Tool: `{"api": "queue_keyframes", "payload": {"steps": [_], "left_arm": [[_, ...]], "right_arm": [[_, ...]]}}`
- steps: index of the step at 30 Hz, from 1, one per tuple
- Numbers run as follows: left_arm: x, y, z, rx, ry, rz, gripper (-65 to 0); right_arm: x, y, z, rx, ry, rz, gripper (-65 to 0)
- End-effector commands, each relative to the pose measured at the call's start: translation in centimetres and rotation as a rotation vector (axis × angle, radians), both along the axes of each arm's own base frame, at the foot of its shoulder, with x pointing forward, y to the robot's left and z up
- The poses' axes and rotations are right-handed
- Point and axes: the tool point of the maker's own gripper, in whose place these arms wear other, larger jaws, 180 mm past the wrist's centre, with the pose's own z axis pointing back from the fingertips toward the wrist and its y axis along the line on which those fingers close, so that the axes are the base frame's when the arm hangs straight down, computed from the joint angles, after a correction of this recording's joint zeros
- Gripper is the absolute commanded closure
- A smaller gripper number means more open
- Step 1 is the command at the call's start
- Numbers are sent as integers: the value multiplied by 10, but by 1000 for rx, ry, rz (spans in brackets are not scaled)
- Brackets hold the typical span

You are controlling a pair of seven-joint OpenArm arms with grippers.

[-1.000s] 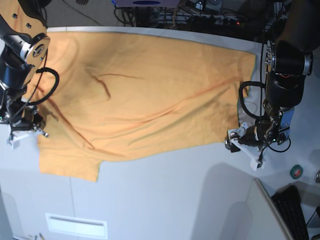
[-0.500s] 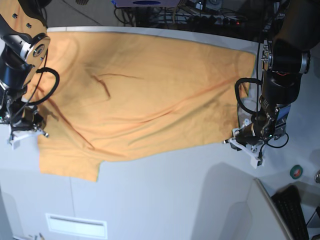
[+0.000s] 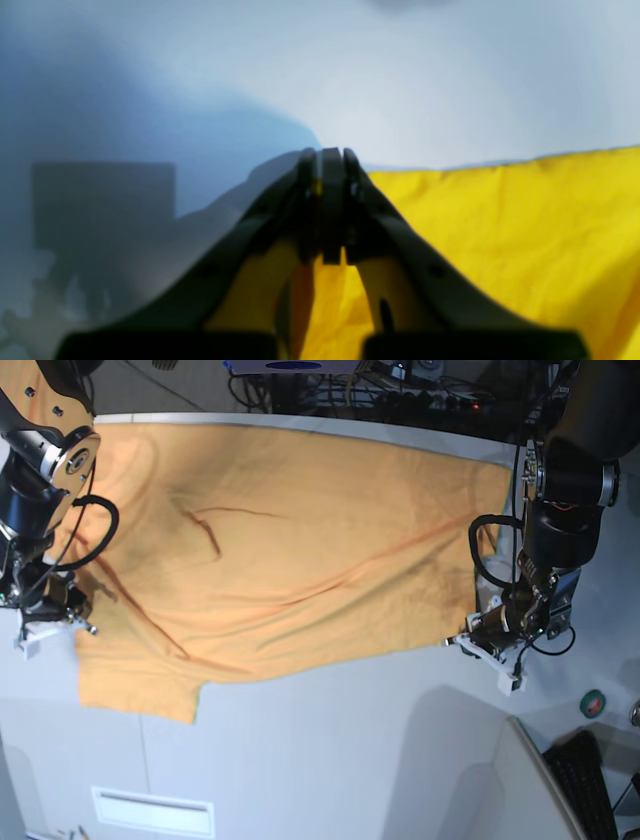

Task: Layout the t-shirt on the table in an organized manner, then fold the t-shirt properly
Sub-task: 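Grasp the shirt hem corners with both grippers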

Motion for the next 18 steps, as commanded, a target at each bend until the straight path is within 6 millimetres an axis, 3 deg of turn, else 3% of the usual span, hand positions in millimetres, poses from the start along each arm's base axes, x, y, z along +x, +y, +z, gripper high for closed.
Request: {"api": "queue_keyframes", "payload": {"steps": [1, 10, 15, 18], "left_arm": [[5, -1, 7, 11, 5, -26, 0], [46, -16, 57, 22, -96, -91, 0], [60, -19, 76, 30, -134, -110, 0], [63, -20, 80, 31, -137, -113, 0]], "right_arm": [[17, -12, 18, -21, -57, -9, 0], [48, -8, 42, -102, -91, 104, 0], [62, -15, 54, -143, -160, 91, 0], [65, -30, 62, -171, -181, 77, 0]]}}
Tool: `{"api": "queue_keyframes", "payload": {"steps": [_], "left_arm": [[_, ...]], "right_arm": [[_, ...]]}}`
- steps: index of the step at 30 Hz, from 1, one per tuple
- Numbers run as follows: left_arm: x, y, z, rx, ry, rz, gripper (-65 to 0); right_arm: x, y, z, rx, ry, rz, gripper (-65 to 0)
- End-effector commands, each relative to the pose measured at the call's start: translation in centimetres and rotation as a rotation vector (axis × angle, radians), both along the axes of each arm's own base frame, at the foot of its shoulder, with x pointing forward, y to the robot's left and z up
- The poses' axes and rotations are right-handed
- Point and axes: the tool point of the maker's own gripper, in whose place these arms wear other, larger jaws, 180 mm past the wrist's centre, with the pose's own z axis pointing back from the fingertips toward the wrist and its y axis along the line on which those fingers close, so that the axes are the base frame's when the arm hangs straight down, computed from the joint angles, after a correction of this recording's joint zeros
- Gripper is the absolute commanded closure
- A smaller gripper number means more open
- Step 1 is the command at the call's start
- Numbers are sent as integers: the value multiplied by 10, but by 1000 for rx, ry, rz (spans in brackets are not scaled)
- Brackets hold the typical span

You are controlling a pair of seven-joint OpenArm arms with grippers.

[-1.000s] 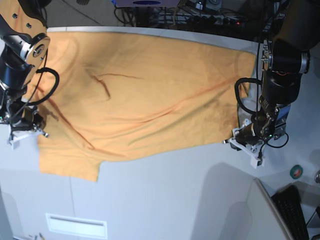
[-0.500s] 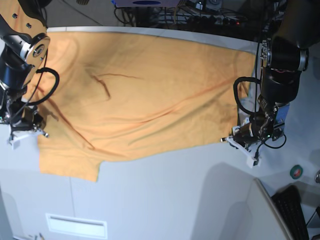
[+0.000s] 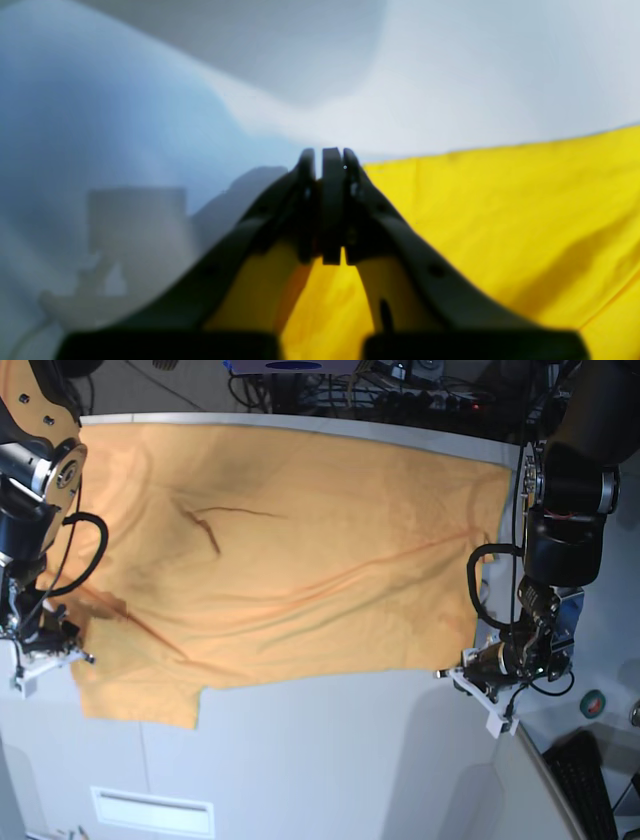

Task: Layout the t-shirt on the table in an organized manner, then fold the t-shirt properly
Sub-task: 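Grasp the shirt hem corners with both grippers, then lift the hem with both grippers and fold it over toward the collar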

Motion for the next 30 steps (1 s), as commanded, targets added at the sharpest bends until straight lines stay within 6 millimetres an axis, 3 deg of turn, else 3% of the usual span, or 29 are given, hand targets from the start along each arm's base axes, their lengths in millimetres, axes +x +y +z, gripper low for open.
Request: {"api": "queue_keyframes", "payload": {"steps": [1, 6, 11, 15, 24, 30], "left_arm": [[24, 4, 28, -1, -80, 5, 0], [25, 4, 30, -2, -80, 4, 0], [25, 4, 30, -2, -83, 5, 0], [37, -3, 52, 3, -146, -19, 0], [51, -6, 73, 5, -196, -30, 0], [53, -7, 76, 4, -204, -31, 0]], "right_arm": [[23, -19, 31, -37, -86, -16, 0], [32, -30, 50, -70, -134, -4, 0], [37, -19, 57, -62, -169, 76, 0], [43, -22, 64, -74, -220, 64, 0], [43, -22, 64, -76, -230, 60, 0], [44, -27, 68, -98, -299, 36, 0]]}}
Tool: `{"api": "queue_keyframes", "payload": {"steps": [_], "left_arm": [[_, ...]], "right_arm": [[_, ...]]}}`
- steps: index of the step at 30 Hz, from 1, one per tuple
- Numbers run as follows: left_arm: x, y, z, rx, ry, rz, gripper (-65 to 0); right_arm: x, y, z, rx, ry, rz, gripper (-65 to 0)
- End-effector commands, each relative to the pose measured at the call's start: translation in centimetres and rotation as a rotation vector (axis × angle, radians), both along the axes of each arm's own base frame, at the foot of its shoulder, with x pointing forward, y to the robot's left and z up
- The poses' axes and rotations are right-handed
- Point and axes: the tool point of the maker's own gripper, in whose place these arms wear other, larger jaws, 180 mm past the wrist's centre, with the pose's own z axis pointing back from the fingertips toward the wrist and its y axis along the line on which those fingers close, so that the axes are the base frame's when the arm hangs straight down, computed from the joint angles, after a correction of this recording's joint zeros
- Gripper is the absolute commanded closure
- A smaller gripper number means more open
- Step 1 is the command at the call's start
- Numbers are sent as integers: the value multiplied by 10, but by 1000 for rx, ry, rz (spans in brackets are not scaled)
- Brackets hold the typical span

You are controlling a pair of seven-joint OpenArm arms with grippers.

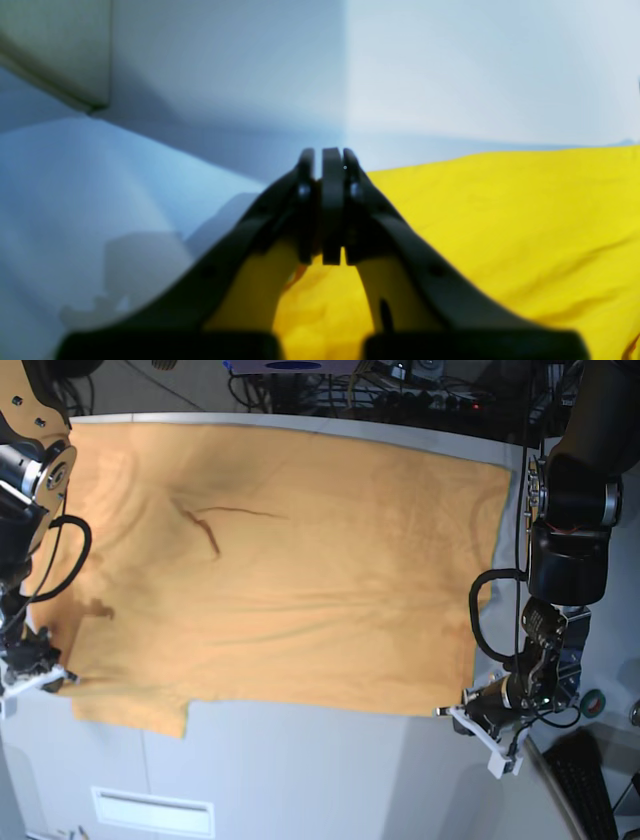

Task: Layout the t-shirt on the table in an organized manner, then fold the t-shirt properly
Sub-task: 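Lift the hem with both grippers and fold it over toward the collar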

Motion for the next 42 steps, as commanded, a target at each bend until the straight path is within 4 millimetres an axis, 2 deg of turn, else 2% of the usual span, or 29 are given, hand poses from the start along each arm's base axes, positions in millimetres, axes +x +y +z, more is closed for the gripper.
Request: {"api": "queue_keyframes", "payload": {"steps": [1, 5, 9, 13, 24, 29, 31, 33, 36, 39, 42], "left_arm": [[16, 2, 24, -6, -67, 3, 0], [20, -1, 39, -6, -109, -8, 0], [16, 10, 47, -39, -113, 35, 0], [14, 11, 53, -37, -128, 36, 0], [-24, 14, 5, -32, -25, 41, 0], [-58, 12, -25, -22, 57, 27, 0], [-66, 10, -26, -13, 56, 15, 0], [-71, 18, -23, 12, 48, 10, 0], [-70, 19, -20, 18, 39, 8, 0], [-67, 29, -13, 36, 28, 14, 0], [-64, 35, -7, 47, 17, 18, 0]], "right_arm": [[17, -11, 27, -20, -83, -10, 0], [13, -11, 23, -23, -75, -10, 0], [7, -11, 16, -23, -62, -9, 0], [2, -11, 11, -24, -51, -9, 0], [-22, -10, -12, -22, 6, -8, 0], [-33, -12, -22, -24, 35, -7, 0], [-33, -14, -21, -30, 33, -9, 0], [-33, -20, -17, -40, 30, -13, 0], [-20, -22, -5, -43, 0, -13, 0], [-9, -24, 5, -91, -2, 6, 0], [-3, -23, 7, -142, 16, 32, 0]]}}
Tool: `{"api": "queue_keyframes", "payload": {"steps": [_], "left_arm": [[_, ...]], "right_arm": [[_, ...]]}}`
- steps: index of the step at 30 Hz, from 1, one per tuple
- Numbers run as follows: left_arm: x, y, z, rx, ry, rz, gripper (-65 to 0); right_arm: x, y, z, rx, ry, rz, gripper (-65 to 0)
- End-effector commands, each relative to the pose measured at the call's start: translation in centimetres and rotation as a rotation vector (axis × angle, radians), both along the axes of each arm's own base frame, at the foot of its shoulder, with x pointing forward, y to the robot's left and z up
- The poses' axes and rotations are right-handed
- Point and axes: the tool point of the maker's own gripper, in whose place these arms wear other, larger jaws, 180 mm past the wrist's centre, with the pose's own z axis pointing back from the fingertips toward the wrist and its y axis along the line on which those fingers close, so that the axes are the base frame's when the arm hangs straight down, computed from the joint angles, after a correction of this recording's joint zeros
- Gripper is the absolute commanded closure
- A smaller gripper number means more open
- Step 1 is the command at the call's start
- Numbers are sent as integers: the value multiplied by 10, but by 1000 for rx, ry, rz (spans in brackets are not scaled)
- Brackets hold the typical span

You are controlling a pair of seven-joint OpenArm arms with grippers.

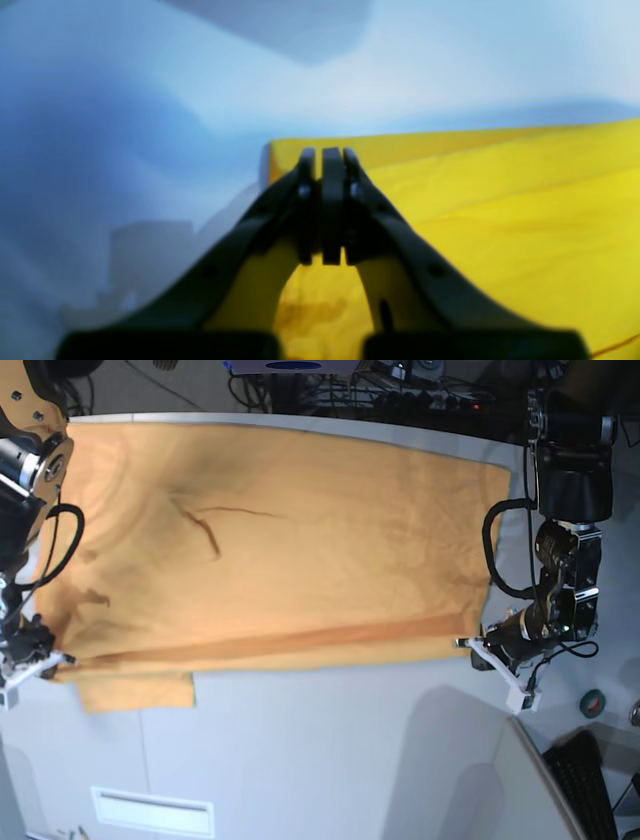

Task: Layout the t-shirt on the table in an organized manner, then fold the t-shirt properly
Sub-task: 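Lift the hem with both grippers and fold it over toward the collar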

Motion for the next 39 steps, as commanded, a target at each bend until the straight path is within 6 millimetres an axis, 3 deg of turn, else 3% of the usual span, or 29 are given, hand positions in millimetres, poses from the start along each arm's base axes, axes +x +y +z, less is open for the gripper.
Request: {"api": "queue_keyframes", "payload": {"steps": [1, 9, 12, 15, 19, 26, 31, 35, 39], "left_arm": [[21, 9, 28, 12, -80, 7, 0], [36, 10, 45, 13, -117, 8, 0], [28, 9, 36, 17, -53, 0, 0], [23, 8, 30, 18, -31, -3, 0], [8, 10, 16, 23, 3, -5, 0], [-13, 7, 15, 54, -4, -43, 0], [-14, 7, 16, 56, -8, -42, 0], [-9, 26, 27, 46, -39, 18, 0], [-4, 28, 39, 53, -70, 19, 0]], "right_arm": [[14, -10, 21, -24, -60, -6, 0], [25, -4, 29, -38, -98, 17, 0], [9, 15, 6, -72, -31, 101, 0], [2, 23, -4, -80, -31, 125, 0], [-11, 20, -14, -86, -10, 124, 0], [-23, 7, -19, -107, 16, 120, 0], [-23, -1, -13, -131, 5, 118, 0], [-28, -6, 1, -183, -29, 134, 0], [-40, -7, 3, -215, -32, 150, 0]]}}
